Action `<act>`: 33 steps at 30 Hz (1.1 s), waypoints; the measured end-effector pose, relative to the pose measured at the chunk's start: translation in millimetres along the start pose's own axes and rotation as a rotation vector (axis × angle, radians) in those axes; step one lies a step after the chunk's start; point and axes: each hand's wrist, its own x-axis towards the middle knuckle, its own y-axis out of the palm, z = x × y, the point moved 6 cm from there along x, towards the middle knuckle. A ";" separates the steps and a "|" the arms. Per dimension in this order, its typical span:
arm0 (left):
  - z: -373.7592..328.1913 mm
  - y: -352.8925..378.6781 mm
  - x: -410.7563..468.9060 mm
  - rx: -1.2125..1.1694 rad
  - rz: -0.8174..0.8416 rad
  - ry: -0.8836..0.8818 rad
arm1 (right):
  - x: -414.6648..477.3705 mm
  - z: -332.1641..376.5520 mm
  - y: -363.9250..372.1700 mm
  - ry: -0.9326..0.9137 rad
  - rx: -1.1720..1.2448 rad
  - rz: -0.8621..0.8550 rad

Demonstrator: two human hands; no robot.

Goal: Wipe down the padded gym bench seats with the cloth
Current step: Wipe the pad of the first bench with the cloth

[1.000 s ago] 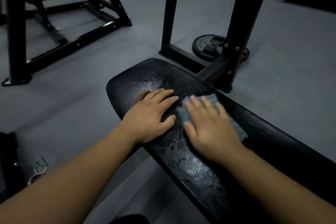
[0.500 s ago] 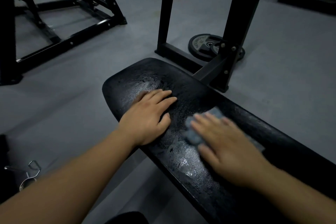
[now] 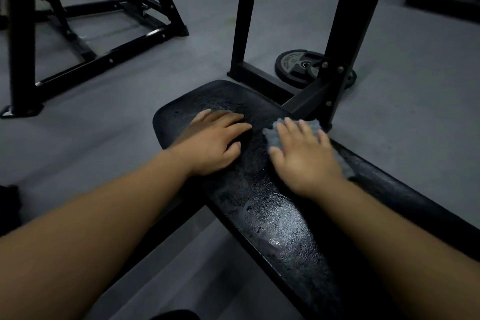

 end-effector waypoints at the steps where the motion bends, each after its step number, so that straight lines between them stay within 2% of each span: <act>1: 0.7 1.1 -0.8 -0.024 -0.020 -0.012 | -8.7 22.6 5.7 -0.059 -0.003 -0.020; 3: 3.1 5.2 -3.5 -0.059 -0.043 -0.017 | -56.5 59.2 10.2 -0.292 0.044 0.031; 5: 5.1 7.4 -4.9 -0.067 -0.049 -0.010 | -84.7 47.1 6.0 -0.397 0.071 0.101; 6: 5.5 7.6 -4.9 -0.067 -0.050 -0.012 | -76.9 28.2 4.8 -0.370 0.047 0.100; 8: 5.2 6.4 -3.7 -0.067 -0.063 -0.018 | -31.0 -8.9 0.5 -0.200 0.005 0.020; 10: 5.6 6.0 -2.9 -0.078 -0.080 -0.021 | 5.2 -9.7 -0.3 -0.006 -0.017 -0.005; 11: 6.4 6.7 -2.8 -0.086 -0.086 -0.020 | 5.4 5.0 3.1 0.000 -0.016 -0.008; 12: 7.4 7.4 -2.8 -0.094 -0.093 -0.016 | -4.1 23.5 7.6 -0.078 -0.014 -0.008; 14: 9.6 8.4 -3.3 -0.112 -0.101 -0.014 | -52.4 53.0 10.8 -0.360 0.017 0.056; 16: 11.9 9.1 -2.1 -0.131 -0.111 -0.015 | -78.4 38.7 6.6 -0.479 0.052 0.106; 17: 12.9 9.0 -1.4 -0.136 -0.116 -0.018 | -68.4 20.0 4.6 -0.455 0.036 0.082; 19: 14.3 7.9 0.1 -0.140 -0.120 -0.030 | -18.5 -13.5 -2.7 -0.255 0.009 0.012; 21: 13.7 8.0 1.1 -0.153 -0.105 -0.041 | 17.1 -8.7 -1.0 -0.057 -0.004 -0.005; 22: 12.2 8.6 1.3 -0.163 -0.089 -0.039 | 14.6 7.5 3.3 -0.053 -0.013 -0.015; 25: 16.4 6.3 3.1 -0.129 -0.038 0.004 | -58.2 58.7 11.4 -0.384 0.049 0.061; 27: 32.0 1.3 3.0 -0.027 -0.029 -0.002 | -87.4 42.0 6.7 -0.484 0.057 0.142; 28: 41.9 -0.5 1.9 0.001 -0.030 -0.035 | -77.0 23.1 4.9 -0.447 0.041 0.135; 30: 53.8 -1.6 -1.9 -0.024 -0.051 -0.089 | -25.8 -9.4 -1.7 -0.254 0.007 0.043; 32: 52.5 -0.4 -5.6 -0.071 -0.094 -0.097 | 16.9 -2.5 -0.7 -0.047 -0.018 0.003; 33: 50.8 0.8 -6.7 -0.083 -0.107 -0.092 | 20.3 17.5 4.3 -0.046 -0.021 -0.003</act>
